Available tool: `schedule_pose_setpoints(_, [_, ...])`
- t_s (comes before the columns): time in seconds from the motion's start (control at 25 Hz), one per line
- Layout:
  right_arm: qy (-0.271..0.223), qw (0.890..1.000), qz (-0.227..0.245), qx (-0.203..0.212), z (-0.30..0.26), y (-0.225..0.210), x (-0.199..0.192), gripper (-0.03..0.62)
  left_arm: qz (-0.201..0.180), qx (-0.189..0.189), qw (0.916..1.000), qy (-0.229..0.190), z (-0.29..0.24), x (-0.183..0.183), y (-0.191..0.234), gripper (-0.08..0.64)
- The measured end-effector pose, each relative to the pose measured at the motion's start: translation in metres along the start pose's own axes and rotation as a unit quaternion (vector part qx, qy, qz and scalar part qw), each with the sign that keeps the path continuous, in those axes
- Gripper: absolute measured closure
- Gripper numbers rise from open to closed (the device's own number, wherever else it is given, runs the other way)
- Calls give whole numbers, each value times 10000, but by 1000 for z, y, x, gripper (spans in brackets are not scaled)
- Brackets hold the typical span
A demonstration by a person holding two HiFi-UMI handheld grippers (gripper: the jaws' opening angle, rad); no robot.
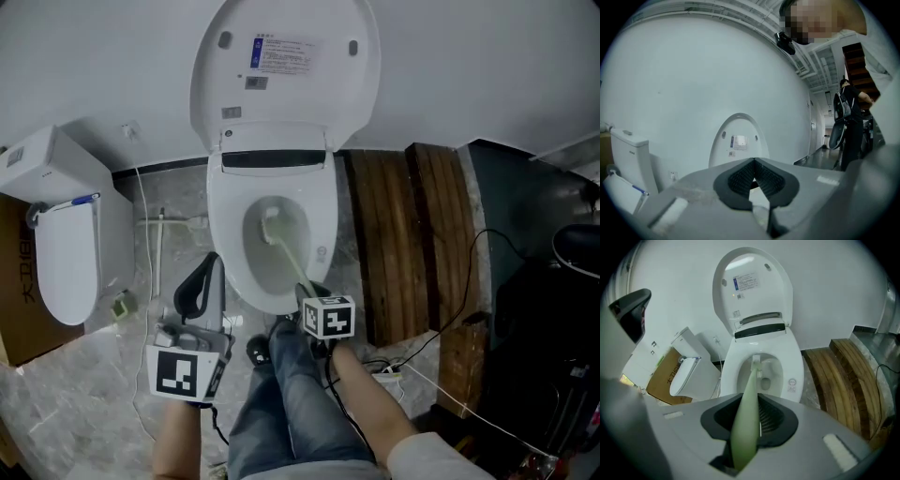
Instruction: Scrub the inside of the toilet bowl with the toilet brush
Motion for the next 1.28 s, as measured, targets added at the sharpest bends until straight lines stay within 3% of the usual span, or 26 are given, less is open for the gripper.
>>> schedule_pose_setpoints(0.6, [79,9998,-13,-156,-61,-33,35,502,27,164,9998,64,-31,-38,19,557])
schedule_pose_setpoints(1.28, [316,9966,533,-547,-106,-45,69,500,181,403,9990,58,-52,-54,39,557])
Point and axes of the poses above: the fingertips, and each gripper's own axes: z backward along the fingers, y to its left, x out of its top, the point moved 4 cm from there along z, backward along the fingers, and after that the axes turned 12 degrees about x, right-handed, at the moved point
